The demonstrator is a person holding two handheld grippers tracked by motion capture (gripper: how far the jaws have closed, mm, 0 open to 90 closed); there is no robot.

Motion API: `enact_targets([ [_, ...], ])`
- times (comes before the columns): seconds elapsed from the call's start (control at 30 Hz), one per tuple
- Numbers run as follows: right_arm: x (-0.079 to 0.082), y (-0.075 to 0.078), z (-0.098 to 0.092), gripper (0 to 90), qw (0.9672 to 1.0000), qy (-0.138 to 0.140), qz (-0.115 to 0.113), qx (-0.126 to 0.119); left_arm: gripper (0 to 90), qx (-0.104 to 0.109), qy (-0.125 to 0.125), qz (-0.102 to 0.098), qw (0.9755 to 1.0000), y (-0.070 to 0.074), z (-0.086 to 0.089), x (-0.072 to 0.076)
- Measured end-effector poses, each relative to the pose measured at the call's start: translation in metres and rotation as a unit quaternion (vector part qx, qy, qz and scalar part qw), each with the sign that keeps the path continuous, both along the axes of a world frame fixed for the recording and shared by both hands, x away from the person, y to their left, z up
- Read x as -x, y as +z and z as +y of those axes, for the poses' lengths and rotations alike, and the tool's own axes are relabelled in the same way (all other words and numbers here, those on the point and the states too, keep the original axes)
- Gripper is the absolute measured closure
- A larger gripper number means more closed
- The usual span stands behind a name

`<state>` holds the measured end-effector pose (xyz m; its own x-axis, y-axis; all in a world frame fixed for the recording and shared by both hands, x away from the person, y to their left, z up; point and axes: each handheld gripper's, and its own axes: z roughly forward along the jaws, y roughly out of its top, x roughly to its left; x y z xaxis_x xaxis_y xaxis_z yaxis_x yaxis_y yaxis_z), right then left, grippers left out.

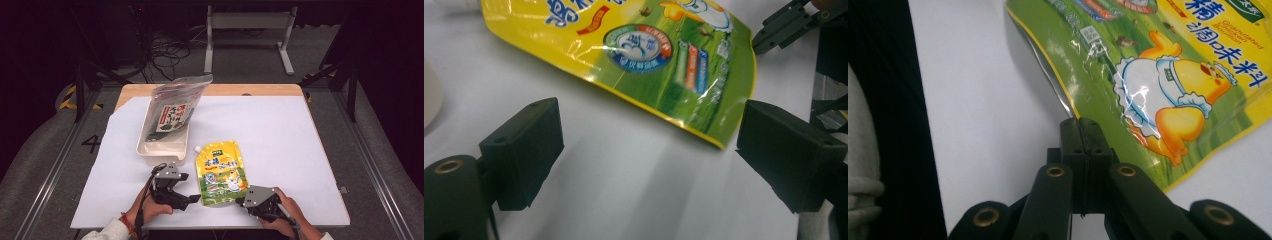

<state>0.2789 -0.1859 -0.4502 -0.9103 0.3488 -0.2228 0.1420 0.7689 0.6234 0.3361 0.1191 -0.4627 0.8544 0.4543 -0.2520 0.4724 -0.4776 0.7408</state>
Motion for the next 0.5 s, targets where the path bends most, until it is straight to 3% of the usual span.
enact_targets([
  [0.13,0.001,0.009,-0.006,90.0,0.9995,-0.006,-0.003,-0.031,12.2,-0.009,-0.003,-0.004,0.9999,0.000,-0.006,-0.001],
  [0.2,0.000,0.015,-0.011,90.0,0.9980,-0.011,-0.001,-0.063,12.2,-0.009,-0.006,-0.001,0.9999,-0.001,-0.008,-0.002],
  [0.3,-0.004,0.019,-0.016,90.0,0.9949,-0.039,-0.005,-0.093,12.1,-0.011,-0.009,0.006,0.9999,-0.003,-0.012,-0.005],
  [0.37,-0.007,0.018,-0.015,90.0,0.9942,-0.052,-0.011,-0.093,11.5,-0.013,-0.009,0.007,0.9998,-0.004,-0.015,-0.006],
  [0.4,-0.009,0.015,-0.014,90.0,0.9953,-0.051,-0.006,-0.082,11.2,-0.016,-0.007,0.010,0.9998,-0.005,-0.017,-0.006],
  [0.43,-0.012,0.010,-0.013,90.0,0.9964,-0.062,-0.016,-0.056,10.7,-0.015,-0.006,0.008,0.9998,-0.005,-0.017,-0.007],
  [0.5,-0.015,0.003,-0.014,90.0,0.9967,-0.069,-0.011,-0.041,10.5,-0.017,-0.006,0.007,0.9998,-0.005,-0.019,-0.008],
])
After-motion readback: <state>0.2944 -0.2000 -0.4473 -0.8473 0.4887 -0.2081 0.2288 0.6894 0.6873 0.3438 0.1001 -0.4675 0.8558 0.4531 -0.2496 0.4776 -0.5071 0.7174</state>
